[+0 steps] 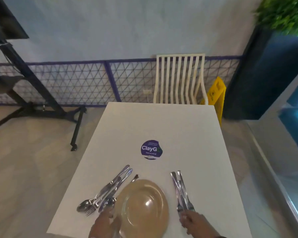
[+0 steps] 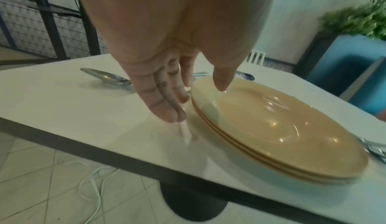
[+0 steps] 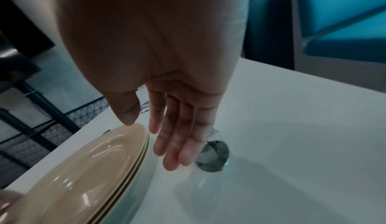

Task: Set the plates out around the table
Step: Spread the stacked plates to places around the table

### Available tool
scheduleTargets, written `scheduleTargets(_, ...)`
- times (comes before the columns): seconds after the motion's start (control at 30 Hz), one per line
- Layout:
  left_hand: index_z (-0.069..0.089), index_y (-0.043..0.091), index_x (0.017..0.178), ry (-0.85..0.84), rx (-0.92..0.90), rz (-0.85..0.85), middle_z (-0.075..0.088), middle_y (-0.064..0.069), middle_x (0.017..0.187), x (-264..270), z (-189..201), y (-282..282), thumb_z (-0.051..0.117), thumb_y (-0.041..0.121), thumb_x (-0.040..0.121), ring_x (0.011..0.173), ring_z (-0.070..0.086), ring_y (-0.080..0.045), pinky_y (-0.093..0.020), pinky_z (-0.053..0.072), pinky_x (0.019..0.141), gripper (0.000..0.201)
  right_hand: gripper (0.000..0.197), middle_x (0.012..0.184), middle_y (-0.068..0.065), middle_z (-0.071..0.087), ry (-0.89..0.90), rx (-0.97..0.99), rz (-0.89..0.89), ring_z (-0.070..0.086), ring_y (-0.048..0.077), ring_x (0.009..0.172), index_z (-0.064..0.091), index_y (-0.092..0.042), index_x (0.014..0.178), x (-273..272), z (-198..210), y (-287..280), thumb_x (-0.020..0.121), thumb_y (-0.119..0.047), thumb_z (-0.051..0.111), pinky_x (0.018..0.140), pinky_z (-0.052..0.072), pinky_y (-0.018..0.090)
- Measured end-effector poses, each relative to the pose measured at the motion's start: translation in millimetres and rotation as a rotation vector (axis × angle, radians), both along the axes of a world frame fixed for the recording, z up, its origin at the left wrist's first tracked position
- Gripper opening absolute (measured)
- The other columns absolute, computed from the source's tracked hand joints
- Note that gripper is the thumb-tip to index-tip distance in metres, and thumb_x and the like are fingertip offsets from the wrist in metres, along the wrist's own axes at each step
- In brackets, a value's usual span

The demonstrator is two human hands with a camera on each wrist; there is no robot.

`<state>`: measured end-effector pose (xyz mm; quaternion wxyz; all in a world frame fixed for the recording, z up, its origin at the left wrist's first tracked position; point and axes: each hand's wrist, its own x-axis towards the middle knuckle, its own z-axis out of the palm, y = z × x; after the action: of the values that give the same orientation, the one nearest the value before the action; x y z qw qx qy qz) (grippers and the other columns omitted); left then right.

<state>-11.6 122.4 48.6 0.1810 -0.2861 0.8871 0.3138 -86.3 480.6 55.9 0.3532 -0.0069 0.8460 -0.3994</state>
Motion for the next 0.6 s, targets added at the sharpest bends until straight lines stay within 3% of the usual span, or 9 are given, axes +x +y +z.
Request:
scheduleTargets(0.07, 0.042, 0.042, 0.138, -0.033, 0.018, -0.085, 0.067, 0.004, 0.121, -16.4, 3.2, 11.9, 0.064, 0.049, 0.084, 0.108, 0.064, -0.020, -0.036, 0.046, 0.093, 0.059, 0.024, 0.110, -0.015, 0.055, -0.038, -0.025, -0.009, 0.066, 0.009, 0.089, 0.064, -0.033, 0.114, -2.3, -2.7, -11.9, 0.090, -0.037, 0.062, 0.077, 0.058, 0.026)
scheduleTargets(0.13, 0.045, 0.042, 0.134, -0.080, 0.016, -0.108, 0.065, 0.009, 0.122, -23.1, 0.5, 9.8, 0.060, 0.055, 0.082, 0.103, 0.064, -0.016, -0.035, 0.048, 0.090, 0.055, 0.037, 0.098, -0.009, 0.058, -0.073, -0.017, 0.021, 0.063, 0.007, 0.088, 0.057, -0.030, 0.125, -3.4, -12.1, -21.1, 0.090, -0.041, 0.061, 0.090, 0.056, 0.037)
scheduleTargets(0.2, 0.046, 0.041, 0.130, -0.104, -0.007, -0.128, 0.064, 0.011, 0.122, -29.4, -7.3, 4.9, 0.058, 0.060, 0.078, 0.100, 0.065, -0.013, -0.037, 0.052, 0.090, 0.056, 0.050, 0.093, -0.009, 0.060, -0.120, 0.014, 0.033, 0.061, 0.007, 0.085, 0.048, -0.028, 0.138, -4.4, -19.3, -29.9, 0.091, -0.044, 0.057, 0.097, 0.052, 0.038)
scheduleTargets(0.27, 0.047, 0.037, 0.129, -0.110, -0.011, -0.115, 0.063, 0.010, 0.125, -36.0, -14.6, 3.0, 0.058, 0.058, 0.077, 0.103, 0.066, -0.015, -0.040, 0.053, 0.093, 0.057, 0.057, 0.096, -0.011, 0.059, -0.168, 0.031, 0.009, 0.062, 0.007, 0.084, 0.038, -0.026, 0.147, -4.5, -15.6, -40.3, 0.095, -0.042, 0.055, 0.089, 0.053, 0.033)
scheduleTargets(0.37, 0.053, 0.034, 0.118, -0.106, -0.026, -0.110, 0.064, 0.008, 0.121, -44.5, -16.6, 5.7, 0.059, 0.048, 0.077, 0.102, 0.064, -0.017, -0.042, 0.052, 0.093, 0.044, 0.054, 0.096, -0.007, 0.061, -0.262, -0.021, -0.086, 0.063, 0.009, 0.074, 0.031, -0.017, 0.150, -7.4, -16.0, -53.6, 0.101, -0.026, 0.051, 0.062, 0.051, 0.020)
scheduleTargets(0.47, 0.053, 0.034, 0.108, -0.063, -0.070, -0.126, 0.059, 0.006, 0.122, -50.9, -14.1, 5.3, 0.058, 0.039, 0.080, 0.101, 0.060, -0.017, -0.038, 0.051, 0.089, 0.029, 0.048, 0.101, 0.009, 0.067, -0.371, -0.128, -0.254, 0.062, 0.017, 0.072, 0.033, -0.015, 0.147, -8.8, -13.8, -61.0, 0.101, -0.017, 0.049, 0.060, 0.051, 0.025)
scheduleTargets(0.53, 0.053, 0.034, 0.118, -0.043, -0.097, -0.183, 0.051, 0.006, 0.134, -55.1, -13.9, 2.3, 0.058, 0.041, 0.081, 0.111, 0.057, -0.018, -0.036, 0.050, 0.089, 0.038, 0.037, 0.101, 0.013, 0.070, -0.406, -0.170, -0.343, 0.062, 0.020, 0.070, 0.043, -0.014, 0.138, -10.1, -15.1, -61.8, 0.101, -0.016, 0.049, 0.061, 0.050, 0.029)
scheduleTargets(0.6, 0.052, 0.038, 0.122, -0.026, -0.120, -0.218, 0.051, 0.010, 0.133, -59.1, -9.2, -0.2, 0.054, 0.044, 0.083, 0.111, 0.059, -0.016, -0.034, 0.051, 0.086, 0.040, 0.027, 0.094, 0.012, 0.071, -0.428, -0.189, -0.382, 0.062, 0.019, 0.067, 0.055, -0.012, 0.128, -11.7, -14.3, -63.8, 0.102, -0.016, 0.048, 0.062, 0.050, 0.029)
